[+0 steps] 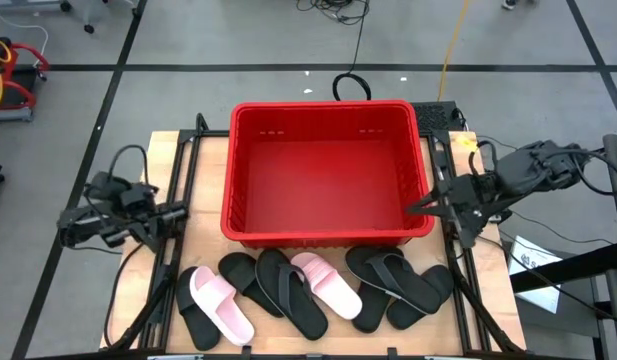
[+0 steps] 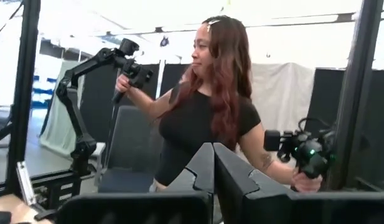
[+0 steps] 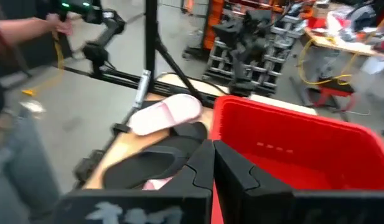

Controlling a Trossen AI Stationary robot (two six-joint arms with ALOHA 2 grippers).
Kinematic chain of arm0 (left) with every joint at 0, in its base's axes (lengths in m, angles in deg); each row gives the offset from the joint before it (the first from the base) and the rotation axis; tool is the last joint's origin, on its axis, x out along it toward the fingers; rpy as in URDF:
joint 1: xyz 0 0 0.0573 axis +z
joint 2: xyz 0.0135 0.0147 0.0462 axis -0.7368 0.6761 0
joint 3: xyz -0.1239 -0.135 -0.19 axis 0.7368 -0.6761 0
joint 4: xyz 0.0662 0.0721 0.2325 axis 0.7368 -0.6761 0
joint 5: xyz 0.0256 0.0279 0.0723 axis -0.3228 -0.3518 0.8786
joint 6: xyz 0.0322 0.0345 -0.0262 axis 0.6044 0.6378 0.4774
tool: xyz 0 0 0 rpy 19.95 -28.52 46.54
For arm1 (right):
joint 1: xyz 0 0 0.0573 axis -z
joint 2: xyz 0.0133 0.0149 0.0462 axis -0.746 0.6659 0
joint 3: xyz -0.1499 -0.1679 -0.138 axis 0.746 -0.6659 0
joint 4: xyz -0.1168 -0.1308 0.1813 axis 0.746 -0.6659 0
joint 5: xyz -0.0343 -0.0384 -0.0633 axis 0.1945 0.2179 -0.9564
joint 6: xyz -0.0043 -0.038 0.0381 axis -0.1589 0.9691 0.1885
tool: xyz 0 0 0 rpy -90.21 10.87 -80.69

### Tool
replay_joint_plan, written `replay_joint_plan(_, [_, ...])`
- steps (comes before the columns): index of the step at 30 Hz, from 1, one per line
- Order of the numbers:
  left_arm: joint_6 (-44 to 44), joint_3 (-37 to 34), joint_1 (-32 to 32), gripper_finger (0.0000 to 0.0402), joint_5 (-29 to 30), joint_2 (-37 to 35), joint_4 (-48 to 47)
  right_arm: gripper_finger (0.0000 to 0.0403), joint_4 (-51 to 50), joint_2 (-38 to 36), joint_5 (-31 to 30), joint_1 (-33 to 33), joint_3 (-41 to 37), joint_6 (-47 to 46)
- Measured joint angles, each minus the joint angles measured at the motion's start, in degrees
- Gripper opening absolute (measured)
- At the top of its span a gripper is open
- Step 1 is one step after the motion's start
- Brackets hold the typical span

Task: Pick and place slides into bin
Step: Put the black slipper into the red bin

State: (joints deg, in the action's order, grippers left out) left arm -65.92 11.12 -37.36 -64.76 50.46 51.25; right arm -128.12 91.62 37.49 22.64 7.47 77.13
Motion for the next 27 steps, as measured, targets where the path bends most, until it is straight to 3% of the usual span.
replay_joint_plan(6, [1.21,14.03,2.93,0.0012,-5.75,10.99,-12.08,0.0,-2.43,-0.27,7.8,0.0,0.0,-9.63])
replay_joint_plan(11, [1.38,24.07,5.38,0.0025,-18.0,21.94,-12.56,0.0,-7.48,1.61,15.14,0.0,0.0,-18.12])
replay_joint_plan(15, [0.82,30.98,7.73,0.0024,-23.88,29.29,-12.42,0.0,-11.18,4.16,18.98,-0.02,0.0,-25.65])
replay_joint_plan(20, [-0.59,37.73,11.04,0.0016,-24.41,37.95,-12.33,0.0,-12.75,6.77,23.02,-1.4,-0.01,-28.32])
replay_joint_plan(27, [2.41,42.03,12.16,0.0002,-24.4,49.7,-8.28,0.0,-12.81,7.53,21.69,-4.6,-0.02,-29.39])
